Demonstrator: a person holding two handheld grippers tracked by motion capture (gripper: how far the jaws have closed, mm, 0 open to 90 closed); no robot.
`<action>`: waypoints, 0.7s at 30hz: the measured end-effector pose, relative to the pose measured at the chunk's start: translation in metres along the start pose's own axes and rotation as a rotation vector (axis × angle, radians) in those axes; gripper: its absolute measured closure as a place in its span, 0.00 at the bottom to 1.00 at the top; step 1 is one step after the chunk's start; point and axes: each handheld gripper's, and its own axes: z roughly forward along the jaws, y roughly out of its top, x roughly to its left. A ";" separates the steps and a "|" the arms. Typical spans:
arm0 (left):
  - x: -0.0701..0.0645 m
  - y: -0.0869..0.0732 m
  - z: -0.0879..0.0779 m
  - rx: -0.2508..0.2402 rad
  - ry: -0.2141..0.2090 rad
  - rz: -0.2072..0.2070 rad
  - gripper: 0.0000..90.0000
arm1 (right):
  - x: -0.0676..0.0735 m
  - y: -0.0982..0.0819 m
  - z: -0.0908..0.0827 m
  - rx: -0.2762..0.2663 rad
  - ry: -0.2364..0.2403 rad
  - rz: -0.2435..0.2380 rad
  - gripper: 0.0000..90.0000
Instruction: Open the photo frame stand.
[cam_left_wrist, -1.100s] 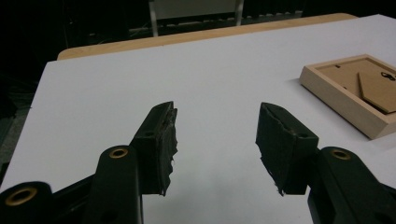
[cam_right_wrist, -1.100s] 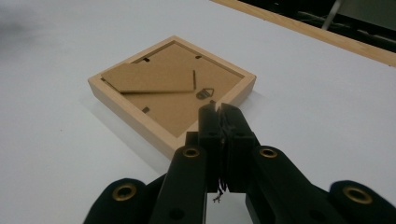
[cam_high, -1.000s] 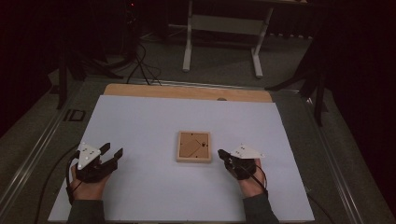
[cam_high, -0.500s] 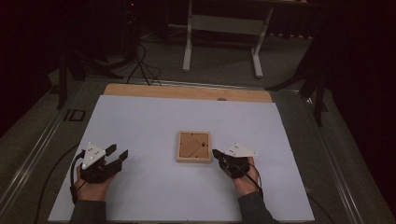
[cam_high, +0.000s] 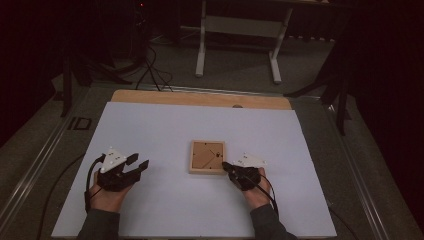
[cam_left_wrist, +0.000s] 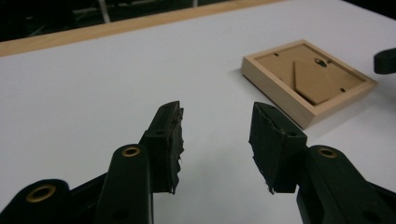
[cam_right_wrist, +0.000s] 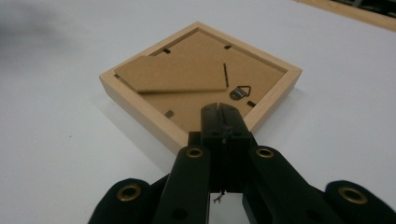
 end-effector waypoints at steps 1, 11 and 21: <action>-0.002 0.002 0.002 0.007 -0.008 0.010 0.60 | 0.000 0.000 0.000 0.000 0.000 0.000 1.00; -0.019 0.018 0.021 0.024 -0.048 0.058 0.59 | 0.002 -0.002 0.008 0.027 -0.009 -0.008 1.00; -0.035 0.029 0.045 0.059 -0.085 0.096 0.58 | 0.002 -0.003 0.010 0.034 -0.017 -0.013 1.00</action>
